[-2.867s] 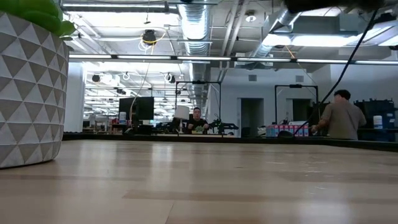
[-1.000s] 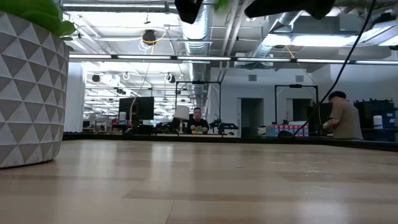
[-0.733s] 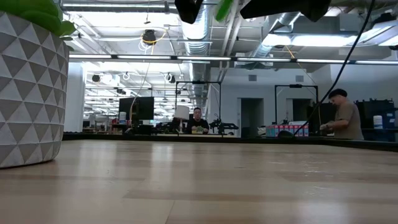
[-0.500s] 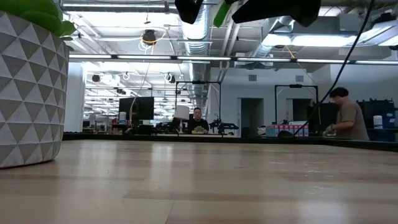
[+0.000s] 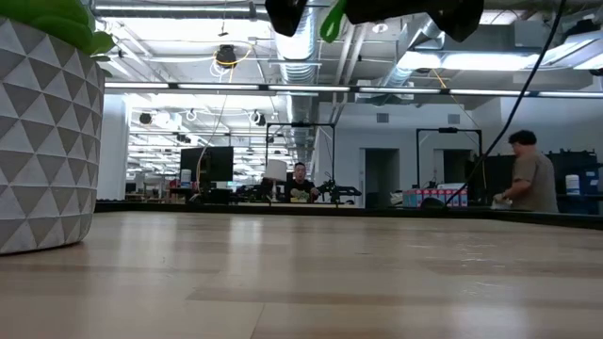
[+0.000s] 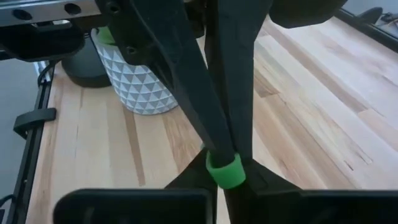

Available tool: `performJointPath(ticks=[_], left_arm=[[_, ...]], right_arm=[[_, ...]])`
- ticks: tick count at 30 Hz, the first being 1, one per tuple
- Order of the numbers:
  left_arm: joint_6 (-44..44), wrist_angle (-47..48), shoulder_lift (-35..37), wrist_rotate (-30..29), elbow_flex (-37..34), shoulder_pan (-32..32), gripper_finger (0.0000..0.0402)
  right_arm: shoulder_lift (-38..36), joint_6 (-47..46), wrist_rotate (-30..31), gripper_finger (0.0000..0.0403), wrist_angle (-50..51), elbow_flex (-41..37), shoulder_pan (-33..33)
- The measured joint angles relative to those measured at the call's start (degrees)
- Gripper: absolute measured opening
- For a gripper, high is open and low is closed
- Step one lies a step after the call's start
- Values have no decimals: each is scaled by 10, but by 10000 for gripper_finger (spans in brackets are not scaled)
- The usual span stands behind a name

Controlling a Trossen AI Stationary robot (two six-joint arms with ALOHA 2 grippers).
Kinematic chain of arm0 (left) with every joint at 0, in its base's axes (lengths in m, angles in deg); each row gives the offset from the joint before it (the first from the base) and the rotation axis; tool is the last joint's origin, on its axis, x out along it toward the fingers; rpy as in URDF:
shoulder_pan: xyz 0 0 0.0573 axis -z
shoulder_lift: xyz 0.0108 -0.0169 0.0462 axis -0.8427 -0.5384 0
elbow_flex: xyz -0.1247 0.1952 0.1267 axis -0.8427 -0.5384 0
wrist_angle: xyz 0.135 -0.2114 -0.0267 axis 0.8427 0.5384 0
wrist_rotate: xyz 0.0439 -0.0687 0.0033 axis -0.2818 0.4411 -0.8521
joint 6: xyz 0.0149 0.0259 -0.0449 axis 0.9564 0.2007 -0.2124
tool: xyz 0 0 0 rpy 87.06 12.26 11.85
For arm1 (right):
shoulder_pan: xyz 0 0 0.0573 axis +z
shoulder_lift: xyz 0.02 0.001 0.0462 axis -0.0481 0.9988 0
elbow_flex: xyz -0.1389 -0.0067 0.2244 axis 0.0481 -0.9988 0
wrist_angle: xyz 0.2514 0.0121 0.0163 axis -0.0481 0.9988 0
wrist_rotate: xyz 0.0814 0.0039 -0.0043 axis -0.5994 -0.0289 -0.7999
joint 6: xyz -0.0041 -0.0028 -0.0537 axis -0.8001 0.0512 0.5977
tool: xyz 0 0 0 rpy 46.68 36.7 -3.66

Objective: Pick and place items into bin
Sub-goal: Put the green rubber band into the white bin

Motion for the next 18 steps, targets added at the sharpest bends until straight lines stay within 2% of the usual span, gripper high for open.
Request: performJointPath(ticks=[4,18], left_arm=[[2,3,0,-6,0,1,6],[1,4,0,-7,0,1,68]], right_arm=[[0,0,1,8,0,0,3],[0,-36,1,7,4,0,13]])
